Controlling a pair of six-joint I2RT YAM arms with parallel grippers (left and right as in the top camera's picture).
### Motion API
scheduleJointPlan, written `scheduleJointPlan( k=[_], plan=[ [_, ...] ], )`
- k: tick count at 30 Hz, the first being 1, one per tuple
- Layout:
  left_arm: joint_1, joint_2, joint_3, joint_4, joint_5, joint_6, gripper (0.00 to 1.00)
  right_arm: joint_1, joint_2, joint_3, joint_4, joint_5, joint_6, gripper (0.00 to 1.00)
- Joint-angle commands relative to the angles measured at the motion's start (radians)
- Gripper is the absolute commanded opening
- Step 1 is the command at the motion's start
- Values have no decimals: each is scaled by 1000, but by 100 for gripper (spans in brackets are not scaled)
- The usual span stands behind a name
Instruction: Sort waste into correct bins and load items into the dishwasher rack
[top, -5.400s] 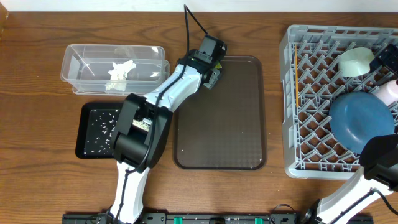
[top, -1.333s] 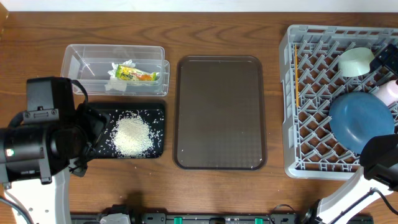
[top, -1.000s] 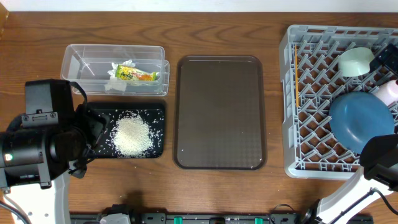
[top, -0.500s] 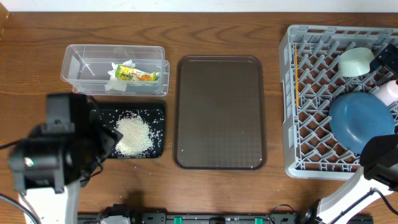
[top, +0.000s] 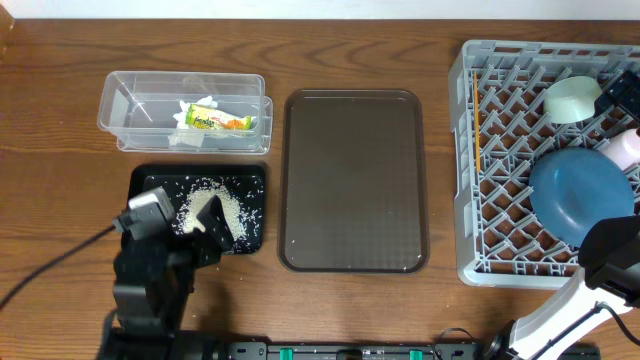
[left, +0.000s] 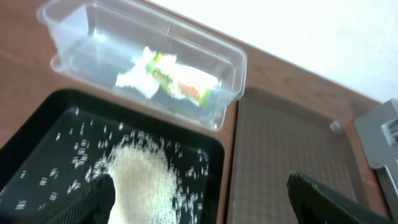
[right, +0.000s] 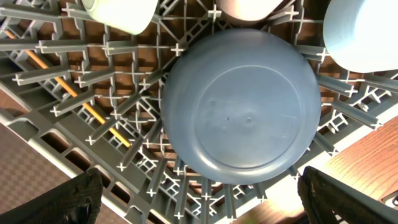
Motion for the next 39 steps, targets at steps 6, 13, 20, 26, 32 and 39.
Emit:
scheduleJointPlan(
  k=[6,13,20,26,32,39],
  plan=[
    [-3,-91,-202,176,10,52,91,-5,-2,0,0,3,14,99],
    [-1,-160,-326,365,10,53,91,-5,-2,0,0,3,14,99],
    [4,-271,-434,523,-41,53,91,-5,-2,0,0,3,14,99],
    [39,-334,-526,570,-47,52,91,-5,-2,0,0,3,14,99],
    [51,-367,-568,595,-58,53,91,-5,-2,0,0,3,14,99],
    [63,-367,-568,492,-113,109,91,-5,-2,0,0,3,14,99]
  ],
)
